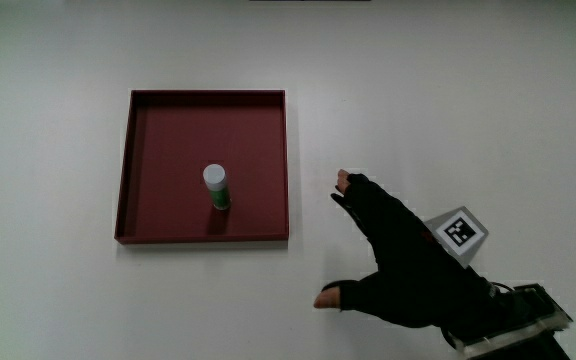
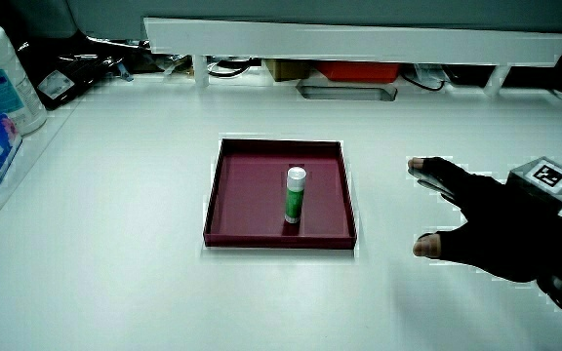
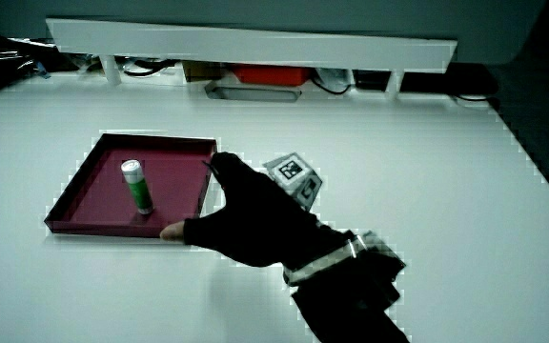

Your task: Pick glue stick

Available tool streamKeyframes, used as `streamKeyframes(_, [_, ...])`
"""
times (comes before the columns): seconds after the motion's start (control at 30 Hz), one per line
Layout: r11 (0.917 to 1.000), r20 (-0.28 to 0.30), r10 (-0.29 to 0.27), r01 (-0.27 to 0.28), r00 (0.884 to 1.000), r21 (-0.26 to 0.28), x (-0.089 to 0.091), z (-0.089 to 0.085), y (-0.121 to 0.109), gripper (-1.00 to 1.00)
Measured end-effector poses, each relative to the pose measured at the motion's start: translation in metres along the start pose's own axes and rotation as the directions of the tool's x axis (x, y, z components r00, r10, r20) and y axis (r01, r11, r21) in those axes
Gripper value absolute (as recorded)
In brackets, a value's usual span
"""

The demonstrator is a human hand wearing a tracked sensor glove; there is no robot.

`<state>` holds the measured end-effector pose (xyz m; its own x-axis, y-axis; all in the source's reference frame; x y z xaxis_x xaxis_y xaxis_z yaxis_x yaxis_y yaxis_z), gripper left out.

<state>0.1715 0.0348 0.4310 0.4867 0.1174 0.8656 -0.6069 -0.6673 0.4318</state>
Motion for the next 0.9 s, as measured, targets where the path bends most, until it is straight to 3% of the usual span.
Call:
streamKeyframes(0.03, [0.9999, -0.019, -0.013, 0.013, 1.000, -0.008, -0.002, -0.001, 0.003, 0.00])
streamKeyframes(0.07, [0.9988, 0.009, -0.046, 0.046, 0.999, -0.018, -0.003, -0.002, 0.006, 0.00])
streamKeyframes(0.13, [0.9974, -0.028, -0.066, 0.065, 0.997, -0.030, -0.008, -0.004, 0.014, 0.00])
streamKeyframes(0.17, [0.9997, -0.030, 0.009, -0.010, 1.000, -0.024, -0.010, -0.006, 0.020, 0.00])
streamKeyframes(0.2, [0.9946, -0.009, -0.094, 0.093, 0.996, -0.045, -0.008, -0.006, 0.023, 0.00])
streamKeyframes(0.27, [0.9873, -0.053, -0.151, 0.148, 0.987, -0.057, -0.013, -0.009, 0.030, 0.00])
streamKeyframes(0.3, [0.9856, -0.048, -0.160, 0.157, 0.986, -0.064, -0.013, -0.011, 0.035, 0.00])
streamKeyframes(0.43, [0.9883, -0.096, -0.139, 0.132, 0.986, -0.077, -0.019, -0.016, 0.057, 0.00])
streamKeyframes(0.5, [0.9945, -0.109, -0.080, 0.072, 0.991, -0.075, -0.017, -0.020, 0.069, 0.00])
streamKeyframes(0.53, [0.9939, -0.109, -0.086, 0.077, 0.990, -0.079, -0.017, -0.023, 0.074, 0.00])
streamKeyframes(0.57, [0.9949, -0.144, -0.070, 0.059, 0.987, -0.082, -0.019, -0.025, 0.078, 0.00])
streamKeyframes(0.6, [0.9927, -0.139, -0.093, 0.081, 0.986, -0.089, -0.020, -0.028, 0.083, 0.00])
streamKeyframes(0.63, [0.9954, -0.129, -0.054, 0.043, 0.990, -0.086, -0.016, -0.031, 0.090, 0.00])
streamKeyframes(0.73, [0.9972, -0.119, -0.015, 0.006, 0.993, -0.074, -0.011, -0.037, 0.106, 0.00])
streamKeyframes(0.77, [0.9969, -0.117, -0.027, 0.018, 0.993, -0.076, -0.009, -0.039, 0.111, 0.00])
streamKeyframes(0.8, [0.9974, -0.125, 0.015, -0.024, 0.992, -0.067, -0.007, -0.041, 0.116, 0.00])
streamKeyframes(0.9, [0.9977, -0.141, -0.007, -0.002, 0.990, -0.068, -0.002, -0.046, 0.126, 0.00])
